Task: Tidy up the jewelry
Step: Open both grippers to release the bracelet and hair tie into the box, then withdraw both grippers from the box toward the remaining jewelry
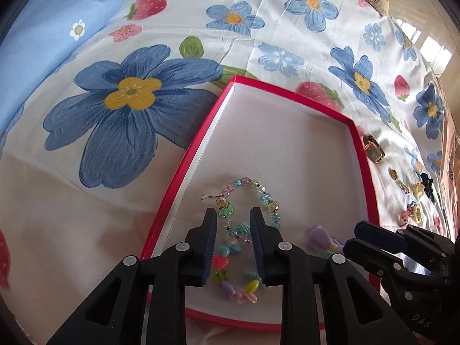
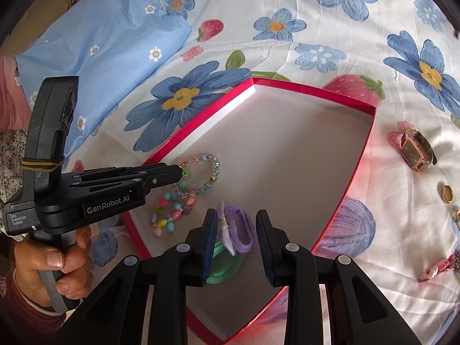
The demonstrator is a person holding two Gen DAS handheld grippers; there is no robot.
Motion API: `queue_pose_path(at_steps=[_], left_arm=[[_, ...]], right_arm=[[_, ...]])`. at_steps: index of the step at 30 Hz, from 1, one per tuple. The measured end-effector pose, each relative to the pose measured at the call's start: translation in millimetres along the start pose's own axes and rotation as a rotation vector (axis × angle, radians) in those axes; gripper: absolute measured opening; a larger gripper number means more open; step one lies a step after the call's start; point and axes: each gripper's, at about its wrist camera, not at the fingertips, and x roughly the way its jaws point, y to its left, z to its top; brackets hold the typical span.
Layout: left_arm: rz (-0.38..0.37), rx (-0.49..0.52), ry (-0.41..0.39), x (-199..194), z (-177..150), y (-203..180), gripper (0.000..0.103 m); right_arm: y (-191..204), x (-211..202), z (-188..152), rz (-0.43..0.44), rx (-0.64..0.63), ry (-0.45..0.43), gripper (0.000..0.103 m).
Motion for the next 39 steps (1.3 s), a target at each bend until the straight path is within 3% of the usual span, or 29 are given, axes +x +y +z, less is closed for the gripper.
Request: queue_pose_path(at_steps=[2, 10, 23, 39], left_arm=[[0.0, 0.0, -0.012, -7, 0, -2, 0.036], [-0.012, 0.026, -0.039, -32, -5, -17, 0.052], [-0.071, 0.134, -0.038, -49, -8, -69, 0.058], [-0.132, 0.262, -0.007, -24, 11, -145, 0.061]], right_arm=[[0, -9, -2, 0.003, 0.005, -0.016, 0.03], [-16, -52, -12, -0.007, 0.056, -0.096, 0.044], [-72, -104, -44, -0.102, 0.178, -0.15, 0.046], [-160, -152, -74, -0.235, 0.357, -0.215, 0.049]])
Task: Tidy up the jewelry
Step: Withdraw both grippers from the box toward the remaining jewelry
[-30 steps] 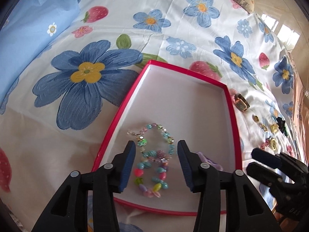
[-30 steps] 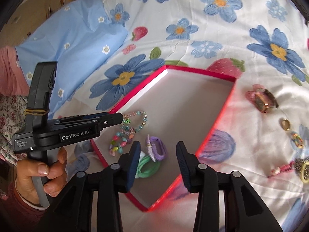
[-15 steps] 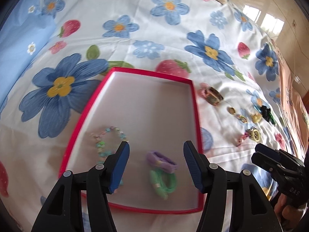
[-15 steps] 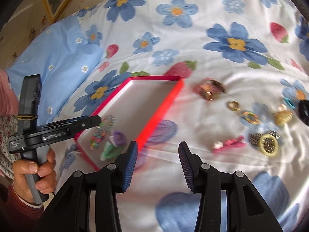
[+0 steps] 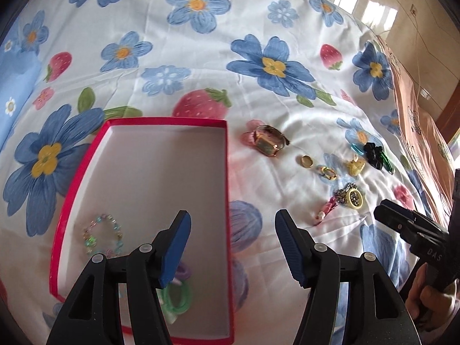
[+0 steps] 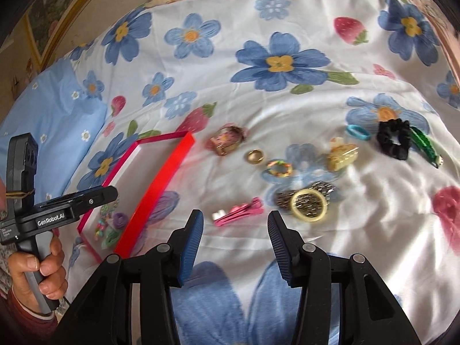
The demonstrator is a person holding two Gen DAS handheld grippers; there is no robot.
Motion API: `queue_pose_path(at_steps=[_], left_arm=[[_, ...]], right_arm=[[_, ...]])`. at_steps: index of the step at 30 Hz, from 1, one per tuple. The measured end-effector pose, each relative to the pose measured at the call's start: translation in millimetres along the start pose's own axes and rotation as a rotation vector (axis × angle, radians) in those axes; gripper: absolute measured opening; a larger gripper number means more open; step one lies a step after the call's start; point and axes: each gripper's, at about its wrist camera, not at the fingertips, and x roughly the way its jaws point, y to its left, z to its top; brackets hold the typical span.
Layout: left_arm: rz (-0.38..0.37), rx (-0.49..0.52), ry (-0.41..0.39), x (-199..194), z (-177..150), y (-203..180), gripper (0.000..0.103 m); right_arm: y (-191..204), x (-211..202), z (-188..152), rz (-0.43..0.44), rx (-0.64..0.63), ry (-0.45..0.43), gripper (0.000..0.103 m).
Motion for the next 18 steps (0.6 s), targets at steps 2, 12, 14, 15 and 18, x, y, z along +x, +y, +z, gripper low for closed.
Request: queue_pose_path(at_steps=[2, 12, 14, 15, 18], left_arm=[[-0.003, 0.011, 0.006, 8, 6, -8, 0.061], [-0.006, 0.096, 0.042, 63, 44, -43, 0.061], [-0.003, 0.121, 0.052, 78, 54, -49, 0.062], [0.0, 0.135, 0.057, 87, 59, -52, 0.062], [0.01, 0.164, 0.08, 111, 73, -59, 0.066]], right_arm=[[-8, 0, 4, -0.01, 0.011, -0.005, 0.049], [-46, 9, 27, -0.075, 0.035, -0.01, 0.059], [-52, 13, 31, -0.083, 0.034, -0.008, 0.061], [-54, 16, 34, -0.09, 0.032, -0.005, 0.062], [-62, 24, 41, -0.096, 0.038, 0.004, 0.062]])
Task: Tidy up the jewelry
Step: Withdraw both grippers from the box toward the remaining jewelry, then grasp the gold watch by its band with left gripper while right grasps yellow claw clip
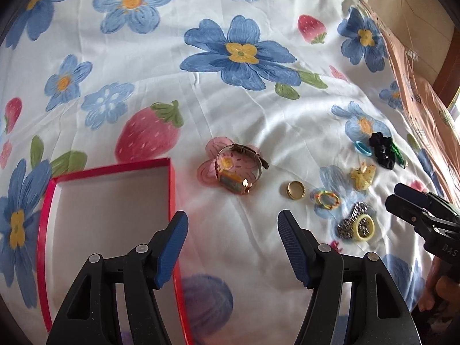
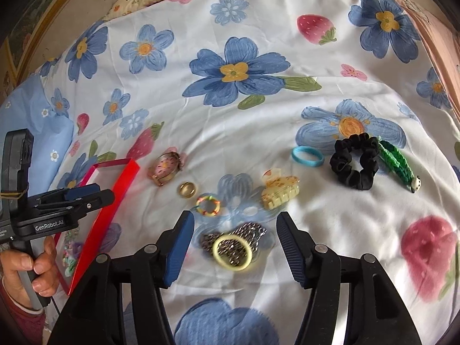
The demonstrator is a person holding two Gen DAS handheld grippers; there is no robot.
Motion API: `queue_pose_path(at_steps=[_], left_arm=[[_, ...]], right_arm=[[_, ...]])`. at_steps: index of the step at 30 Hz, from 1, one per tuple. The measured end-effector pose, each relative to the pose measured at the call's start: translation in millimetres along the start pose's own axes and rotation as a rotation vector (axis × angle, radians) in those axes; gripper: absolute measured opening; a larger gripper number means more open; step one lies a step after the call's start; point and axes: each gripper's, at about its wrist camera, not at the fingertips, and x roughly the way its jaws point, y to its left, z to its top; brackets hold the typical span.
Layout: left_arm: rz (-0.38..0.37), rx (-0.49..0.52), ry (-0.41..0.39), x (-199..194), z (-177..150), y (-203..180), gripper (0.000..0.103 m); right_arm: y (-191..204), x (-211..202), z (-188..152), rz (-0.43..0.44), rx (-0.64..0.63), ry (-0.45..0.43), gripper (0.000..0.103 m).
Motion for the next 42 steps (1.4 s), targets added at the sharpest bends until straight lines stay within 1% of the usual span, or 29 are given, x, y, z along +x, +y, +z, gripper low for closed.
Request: queue_pose_path(at_steps=[4, 7, 12, 14, 15, 17, 19, 20, 21, 22, 23, 27, 28, 29, 30, 31, 33, 38, 42], left_arm=[[0.001, 0.03, 0.034, 32, 20, -3, 0.066], [0.018, 0.049, 0.055, 53, 32, -6, 0.067], [0.051, 0.076, 0.086, 81, 39, -11, 0.068], [0.055, 0.08, 0.096, 90, 40, -12, 0.066], [0.054, 0.081, 0.101, 95, 40, -12, 0.064], [0.037, 0.08, 0.116, 100, 41, -13, 0.041], [0.035, 0.077, 0.117, 103, 40, -13, 0.035], [0.037, 0.08, 0.111, 103, 41, -14, 0.034], [0.031, 0.079, 0.105, 103, 41, -14, 0.034], [0.024, 0.076, 0.101, 101, 40, -14, 0.034], [0.017, 0.072, 0.097, 100, 40, -13, 0.033], [-0.002, 0.051, 0.078, 88, 34, -10, 0.033], [-0.012, 0.042, 0.072, 84, 32, -9, 0.027], [-0.023, 0.032, 0.068, 79, 30, -7, 0.011], [-0.034, 0.018, 0.067, 75, 28, -5, 0.011], [-0.048, 0.008, 0.061, 69, 25, -3, 0.011], [-0.058, -0.007, 0.058, 60, 20, 1, 0.011], [-0.06, -0.006, 0.049, 45, 7, 1, 0.011], [-0.08, -0.009, 0.022, 29, -1, -2, 0.01]], right_arm=[[-6, 13, 7, -0.006, 0.005, 0.012, 0.062], [-12, 24, 10, -0.007, 0.015, 0.027, 0.062], [-22, 38, 9, -0.008, 0.049, 0.047, 0.062], [-25, 43, 10, -0.009, 0.058, 0.05, 0.062], [-25, 45, 11, -0.01, 0.06, 0.05, 0.062], [-27, 48, 11, -0.015, 0.063, 0.051, 0.061], [-29, 52, 11, -0.021, 0.066, 0.055, 0.06], [-29, 53, 11, -0.026, 0.067, 0.057, 0.052], [-30, 54, 10, -0.033, 0.068, 0.059, 0.038], [-31, 55, 10, -0.038, 0.071, 0.062, 0.031], [-32, 54, 9, -0.039, 0.072, 0.061, 0.021], [-31, 48, 9, -0.046, 0.063, 0.042, 0.021], [-31, 45, 8, -0.047, 0.06, 0.035, 0.021], [-29, 43, 9, -0.046, 0.057, 0.03, 0.02], [-28, 41, 9, -0.044, 0.054, 0.027, 0.006], [-26, 38, 9, -0.04, 0.053, 0.024, 0.002], [-21, 35, 9, -0.04, 0.041, 0.023, 0.002], [-13, 32, 5, -0.023, 0.03, 0.02, 0.002], [-4, 24, 2, -0.004, 0.019, 0.007, 0.001]])
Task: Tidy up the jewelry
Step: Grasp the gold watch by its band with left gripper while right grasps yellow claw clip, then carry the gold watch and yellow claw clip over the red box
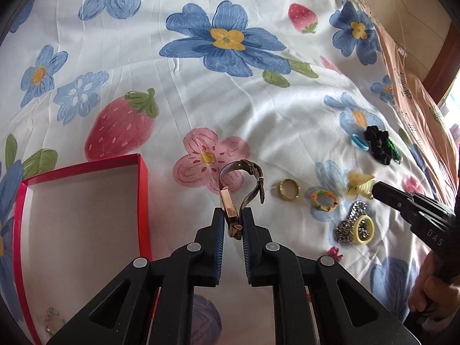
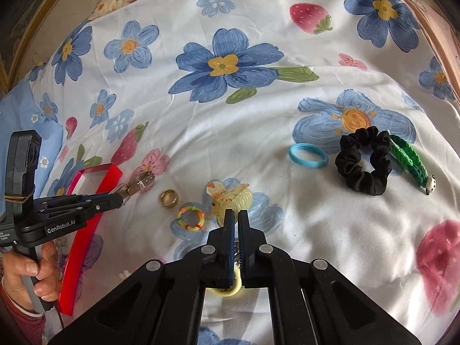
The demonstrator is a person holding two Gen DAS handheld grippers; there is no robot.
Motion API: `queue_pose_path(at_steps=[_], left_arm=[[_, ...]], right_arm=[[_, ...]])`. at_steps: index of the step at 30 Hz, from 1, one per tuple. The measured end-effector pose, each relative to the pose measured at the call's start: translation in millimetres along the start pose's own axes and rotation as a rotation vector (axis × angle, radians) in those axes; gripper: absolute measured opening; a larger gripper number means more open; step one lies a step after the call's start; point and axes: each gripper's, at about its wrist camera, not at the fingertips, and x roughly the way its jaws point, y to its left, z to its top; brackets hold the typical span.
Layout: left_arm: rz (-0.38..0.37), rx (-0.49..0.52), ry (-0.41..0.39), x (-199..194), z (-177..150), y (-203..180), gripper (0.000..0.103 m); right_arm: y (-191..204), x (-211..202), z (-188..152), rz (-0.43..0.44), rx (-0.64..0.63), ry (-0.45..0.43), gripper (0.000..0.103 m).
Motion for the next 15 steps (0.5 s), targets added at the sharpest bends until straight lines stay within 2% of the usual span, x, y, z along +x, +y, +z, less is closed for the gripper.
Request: queue_pose_path(at_steps=[11, 15], left_arm=[[-0.012, -0.016, -0.056, -54, -28, 4, 0.01], [-0.013, -0.037, -0.072, -72, -38, 12, 0.01]], right_arm=[[27, -23, 0, 0.064, -0.035, -0.041, 0.0], [36, -28, -1, 0.058, -0.052, -0.057, 0.0]])
